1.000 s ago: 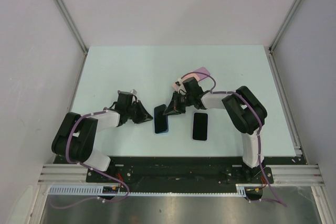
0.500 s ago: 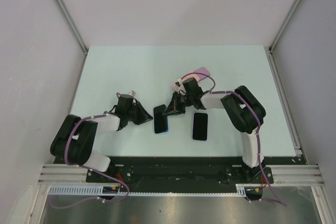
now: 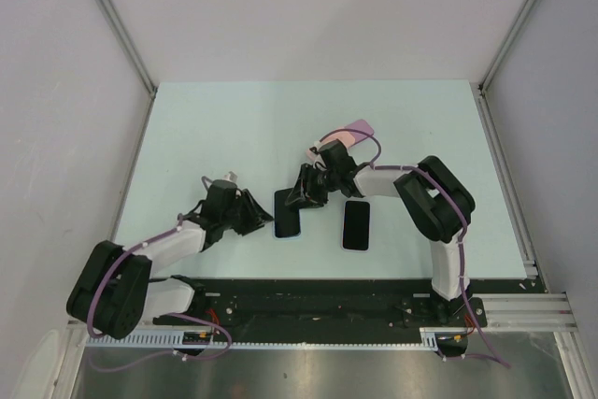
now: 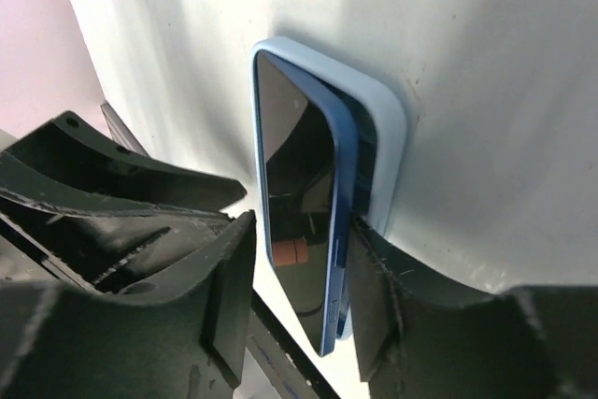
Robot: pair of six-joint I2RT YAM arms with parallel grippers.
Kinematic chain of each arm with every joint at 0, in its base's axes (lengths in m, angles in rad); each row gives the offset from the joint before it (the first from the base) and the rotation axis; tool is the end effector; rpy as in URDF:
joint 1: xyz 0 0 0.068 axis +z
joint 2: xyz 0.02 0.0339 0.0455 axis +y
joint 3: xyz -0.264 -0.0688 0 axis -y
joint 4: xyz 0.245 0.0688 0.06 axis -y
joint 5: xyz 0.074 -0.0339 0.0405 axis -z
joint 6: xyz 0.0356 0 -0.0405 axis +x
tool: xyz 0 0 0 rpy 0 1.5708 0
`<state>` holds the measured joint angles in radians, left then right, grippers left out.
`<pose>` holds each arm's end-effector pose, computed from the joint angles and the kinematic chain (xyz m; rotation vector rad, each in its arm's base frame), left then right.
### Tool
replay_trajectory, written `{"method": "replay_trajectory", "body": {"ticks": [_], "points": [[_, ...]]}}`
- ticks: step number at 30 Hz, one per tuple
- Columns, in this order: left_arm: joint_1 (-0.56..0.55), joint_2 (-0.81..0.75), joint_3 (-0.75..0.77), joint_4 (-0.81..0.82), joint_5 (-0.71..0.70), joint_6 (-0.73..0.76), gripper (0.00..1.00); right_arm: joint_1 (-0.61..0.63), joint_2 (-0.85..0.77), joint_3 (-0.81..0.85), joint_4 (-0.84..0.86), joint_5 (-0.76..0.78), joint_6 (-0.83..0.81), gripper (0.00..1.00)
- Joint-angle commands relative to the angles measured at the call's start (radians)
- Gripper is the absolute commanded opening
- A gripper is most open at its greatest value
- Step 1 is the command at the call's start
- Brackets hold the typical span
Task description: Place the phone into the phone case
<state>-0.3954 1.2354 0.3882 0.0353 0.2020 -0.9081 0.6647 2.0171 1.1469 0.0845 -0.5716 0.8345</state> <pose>0.1958 -0.0895 0.1399 -0.5435 2.4774 -0.8172 0.3118 0.2688 0.1295 -0.0959 2.6517 1.3096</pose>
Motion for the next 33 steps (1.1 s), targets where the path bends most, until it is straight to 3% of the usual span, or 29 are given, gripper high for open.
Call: {"method": "replay_trajectory", "body": {"ticks": [1,5,10,14,24,25,29,33], "points": [[0.000,-0.057,0.040,-0.090,-0.085,0.005,0.46,0.000,-0.069,0.016,-0.080,0.056,-0.037,0.49],[0.003,-0.016,0.075,-0.089,-0.060,0.032,0.50,-0.007,-0.083,0.016,-0.133,0.065,-0.040,0.56],[0.003,0.048,0.101,-0.040,0.011,0.074,0.53,-0.011,-0.116,0.016,-0.163,0.088,-0.057,0.57],[0.004,0.094,0.113,0.017,0.080,0.098,0.52,-0.027,-0.130,0.016,-0.183,0.087,-0.066,0.47],[0.001,0.185,0.103,0.118,0.185,0.100,0.49,-0.047,-0.127,0.016,-0.232,0.093,-0.084,0.35],[0.000,0.193,0.101,0.121,0.185,0.098,0.49,-0.048,-0.129,0.016,-0.238,0.098,-0.086,0.36],[-0.011,0.217,0.091,0.136,0.189,0.086,0.47,-0.043,-0.138,0.016,-0.272,0.133,-0.095,0.54],[-0.052,0.226,0.060,0.219,0.229,0.032,0.45,-0.036,-0.133,0.014,-0.276,0.145,-0.109,0.61]]}}
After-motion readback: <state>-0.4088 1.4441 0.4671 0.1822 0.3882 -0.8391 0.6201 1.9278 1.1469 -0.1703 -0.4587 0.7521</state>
